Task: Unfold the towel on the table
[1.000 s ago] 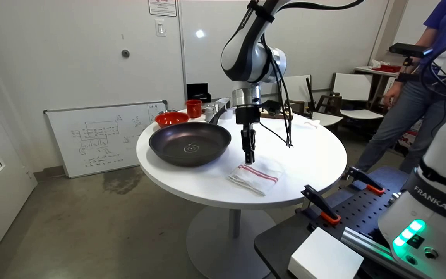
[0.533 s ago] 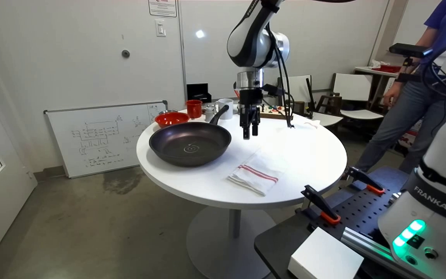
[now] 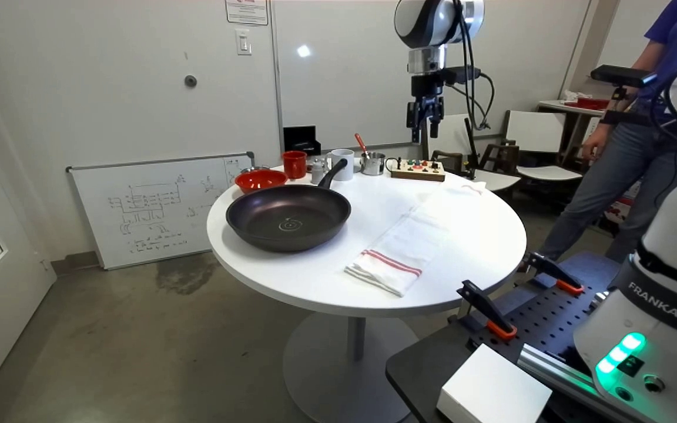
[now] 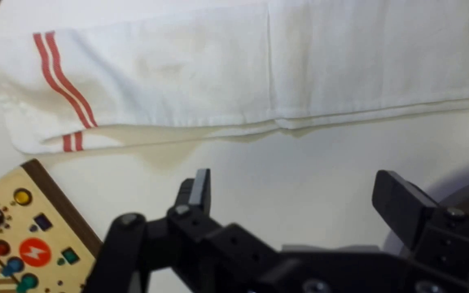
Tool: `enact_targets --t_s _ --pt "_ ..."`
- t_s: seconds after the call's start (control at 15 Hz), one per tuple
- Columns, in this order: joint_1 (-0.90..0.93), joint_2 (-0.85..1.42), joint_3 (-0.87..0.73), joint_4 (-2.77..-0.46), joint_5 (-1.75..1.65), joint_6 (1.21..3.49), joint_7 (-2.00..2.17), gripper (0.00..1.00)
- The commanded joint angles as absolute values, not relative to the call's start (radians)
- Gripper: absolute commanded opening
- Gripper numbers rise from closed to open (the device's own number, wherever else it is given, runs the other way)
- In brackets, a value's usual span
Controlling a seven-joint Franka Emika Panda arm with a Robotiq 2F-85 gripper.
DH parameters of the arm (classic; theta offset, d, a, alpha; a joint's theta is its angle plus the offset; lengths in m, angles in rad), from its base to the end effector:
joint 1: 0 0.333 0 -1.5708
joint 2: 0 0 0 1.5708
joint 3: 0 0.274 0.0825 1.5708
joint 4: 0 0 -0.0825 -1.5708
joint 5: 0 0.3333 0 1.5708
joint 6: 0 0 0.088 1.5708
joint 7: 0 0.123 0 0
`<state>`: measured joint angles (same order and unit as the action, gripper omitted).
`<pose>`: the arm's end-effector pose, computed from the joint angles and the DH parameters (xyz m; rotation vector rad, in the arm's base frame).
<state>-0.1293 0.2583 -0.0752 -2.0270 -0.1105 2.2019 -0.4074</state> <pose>0.5212 -0.1129 0.2916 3.0325 0.4174 -0.1703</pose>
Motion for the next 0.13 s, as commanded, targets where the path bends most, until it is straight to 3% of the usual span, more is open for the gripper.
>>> enact_targets --t_s 0.0,0.07 --pt "-0.159 0.297 -0.095 -1.938 -0.085 2.063 -0.359 1.00" --pt "-0.156 0.262 -0.088 -1.990 -0.107 2.126 -0.388 1.00"
